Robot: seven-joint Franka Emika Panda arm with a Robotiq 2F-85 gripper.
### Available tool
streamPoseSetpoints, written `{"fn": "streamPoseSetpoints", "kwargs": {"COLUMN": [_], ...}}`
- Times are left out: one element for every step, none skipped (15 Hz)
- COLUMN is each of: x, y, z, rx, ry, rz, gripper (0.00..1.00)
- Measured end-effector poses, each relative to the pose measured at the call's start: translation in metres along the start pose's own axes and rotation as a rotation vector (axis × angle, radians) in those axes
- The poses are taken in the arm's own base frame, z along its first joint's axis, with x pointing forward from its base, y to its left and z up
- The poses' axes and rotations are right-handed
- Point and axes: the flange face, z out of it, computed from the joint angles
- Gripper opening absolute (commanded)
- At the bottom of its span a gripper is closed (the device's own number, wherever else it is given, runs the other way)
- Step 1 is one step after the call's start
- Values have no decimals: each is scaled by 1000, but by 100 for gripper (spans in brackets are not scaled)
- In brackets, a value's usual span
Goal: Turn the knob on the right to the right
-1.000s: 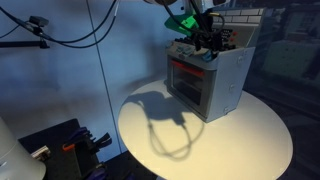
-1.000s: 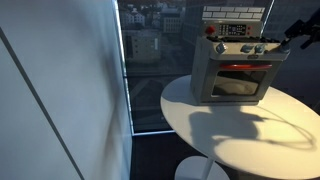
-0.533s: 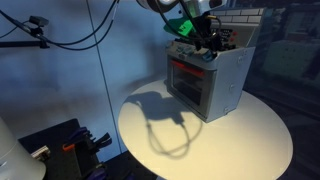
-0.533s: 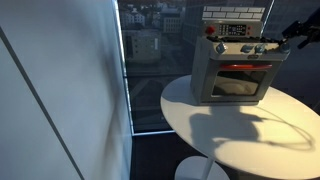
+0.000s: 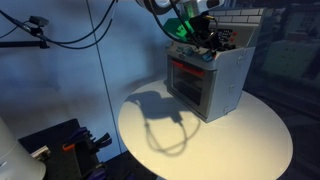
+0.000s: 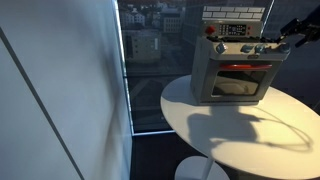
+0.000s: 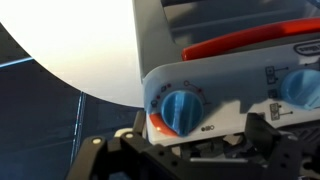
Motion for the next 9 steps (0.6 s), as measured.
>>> {"fn": "streamPoseSetpoints", "kwargs": {"x": [0,0,0,0,0,0,0,0,0], "y": [-1,-1,-2,-2,-2,-2,-1,-1,-1], "z": [0,-1,-1,-2,-2,-2,-2,-2,-1], "rx": [6,10,14,17,20,23,26,28,32], "ry": [1,2,3,3,3,4,4,4,4], "rz": [6,10,15,21,26,33,38,42,47], "gripper": [100,100,100,100,100,100,100,100,100]}}
